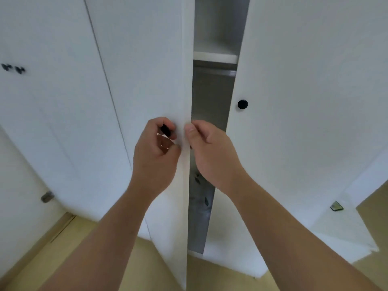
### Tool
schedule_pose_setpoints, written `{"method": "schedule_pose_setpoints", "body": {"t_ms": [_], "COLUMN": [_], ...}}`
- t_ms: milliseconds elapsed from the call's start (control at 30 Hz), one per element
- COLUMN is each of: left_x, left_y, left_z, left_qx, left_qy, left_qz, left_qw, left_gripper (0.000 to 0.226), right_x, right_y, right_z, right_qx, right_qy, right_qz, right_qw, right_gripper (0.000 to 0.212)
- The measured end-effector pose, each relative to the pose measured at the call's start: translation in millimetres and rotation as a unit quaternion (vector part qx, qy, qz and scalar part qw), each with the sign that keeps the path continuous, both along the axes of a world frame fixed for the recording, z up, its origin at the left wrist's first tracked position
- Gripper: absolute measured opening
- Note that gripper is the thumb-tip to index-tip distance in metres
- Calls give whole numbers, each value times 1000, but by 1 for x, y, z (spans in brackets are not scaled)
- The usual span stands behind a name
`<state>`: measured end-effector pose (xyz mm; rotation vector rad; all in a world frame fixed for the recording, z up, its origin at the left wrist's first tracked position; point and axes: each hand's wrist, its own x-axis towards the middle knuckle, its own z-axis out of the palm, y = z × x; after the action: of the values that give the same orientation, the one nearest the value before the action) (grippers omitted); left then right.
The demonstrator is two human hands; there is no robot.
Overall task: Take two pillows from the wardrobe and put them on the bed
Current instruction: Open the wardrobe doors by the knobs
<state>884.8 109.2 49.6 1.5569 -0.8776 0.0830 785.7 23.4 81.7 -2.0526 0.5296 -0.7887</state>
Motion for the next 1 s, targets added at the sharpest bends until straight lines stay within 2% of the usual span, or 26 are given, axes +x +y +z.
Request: {"method": "schedule_pose_setpoints", "body": {"t_ms": [100,267,333,400,433,533,633,700,800,900,1000], "left_x": [5,22,33,47,54,78,101,116,133,138,138], "left_y": [28,84,105,125,136,168,197,210,219,220,220], "left_z": [3,8,8,9,10,14,14,10,-2,-12,-18], "left_qx": [-115,-182,-188,-184,-183,-187,-165,-145,-170,-195,-202], "left_qy": [115,188,200,206,210,241,244,233,253,240,191], "left_qz": [-50,61,131,171,171,127,93,131,224,322,398], "left_qw": [985,963,953,946,945,944,951,953,926,895,874], "left_gripper": [34,27,30,28,24,13,21,23,42,25,12], "right_x": [0,23,38,58,67,95,118,133,155,169,175], "right_y": [28,73,91,108,116,137,153,161,169,168,160], "right_z": [0,-7,-7,-10,-10,-7,-3,-2,-9,-20,-27], "right_qx": [2,-13,-8,11,17,0,-41,-58,-56,-38,-11], "right_qy": [-2,5,12,16,19,29,52,60,72,56,34], "right_qz": [64,168,216,259,273,305,333,353,369,350,327], "right_qw": [998,986,976,966,962,952,940,932,925,934,944], "right_gripper": [29,46,49,34,31,43,45,47,49,47,51]}}
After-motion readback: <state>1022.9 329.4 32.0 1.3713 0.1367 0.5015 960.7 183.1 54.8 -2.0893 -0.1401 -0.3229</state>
